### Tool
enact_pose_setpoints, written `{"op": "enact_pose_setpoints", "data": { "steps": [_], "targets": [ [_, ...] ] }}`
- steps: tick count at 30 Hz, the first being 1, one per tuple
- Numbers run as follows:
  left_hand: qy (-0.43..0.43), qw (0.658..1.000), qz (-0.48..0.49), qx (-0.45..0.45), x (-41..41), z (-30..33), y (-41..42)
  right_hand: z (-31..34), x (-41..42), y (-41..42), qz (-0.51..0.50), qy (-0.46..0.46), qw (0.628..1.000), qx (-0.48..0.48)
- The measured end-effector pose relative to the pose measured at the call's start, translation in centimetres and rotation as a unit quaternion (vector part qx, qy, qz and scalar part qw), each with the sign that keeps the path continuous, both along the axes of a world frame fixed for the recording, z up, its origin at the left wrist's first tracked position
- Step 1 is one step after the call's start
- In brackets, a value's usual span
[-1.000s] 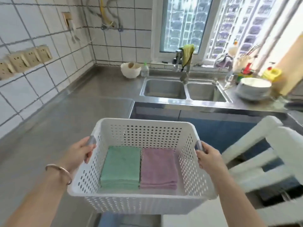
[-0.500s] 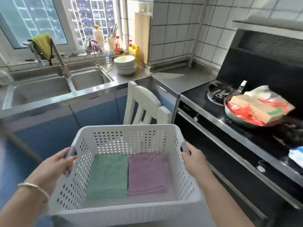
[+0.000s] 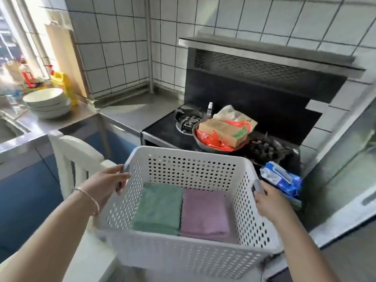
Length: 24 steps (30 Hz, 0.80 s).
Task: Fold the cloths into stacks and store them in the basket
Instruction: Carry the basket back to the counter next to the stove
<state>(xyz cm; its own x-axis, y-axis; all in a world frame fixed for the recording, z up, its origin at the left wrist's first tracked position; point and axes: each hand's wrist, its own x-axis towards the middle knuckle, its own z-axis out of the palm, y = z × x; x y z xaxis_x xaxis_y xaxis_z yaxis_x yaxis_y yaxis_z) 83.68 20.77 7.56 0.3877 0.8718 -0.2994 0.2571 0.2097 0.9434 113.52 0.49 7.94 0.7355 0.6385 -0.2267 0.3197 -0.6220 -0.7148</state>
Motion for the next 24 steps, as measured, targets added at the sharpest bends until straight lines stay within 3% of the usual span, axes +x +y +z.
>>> {"op": "enact_pose_setpoints", "data": {
  "steps": [4, 10, 14, 24],
  "targets": [
    [0.038, 0.997, -0.044, 0.055, 4.7, 0.5, 5.9, 0.2, 4.2, 3.3, -0.046, 0.022, 0.998, 0.032],
    [0.005, 0.996, -0.044, 0.076, 9.2, 2.7, 16.3, 2.8, 8.0, 13.9, -0.017, 0.002, 0.998, 0.052],
    [-0.019, 0.998, 0.018, 0.064, 9.5, 5.1, 24.9, 4.2, 9.1, 24.5, 0.014, 0.011, 0.998, 0.062],
    [0.041, 0.989, 0.122, 0.077, 5.8, 6.5, 41.2, 3.9, 9.9, 50.0, 0.117, -0.012, 0.992, 0.041]
  ]
}}
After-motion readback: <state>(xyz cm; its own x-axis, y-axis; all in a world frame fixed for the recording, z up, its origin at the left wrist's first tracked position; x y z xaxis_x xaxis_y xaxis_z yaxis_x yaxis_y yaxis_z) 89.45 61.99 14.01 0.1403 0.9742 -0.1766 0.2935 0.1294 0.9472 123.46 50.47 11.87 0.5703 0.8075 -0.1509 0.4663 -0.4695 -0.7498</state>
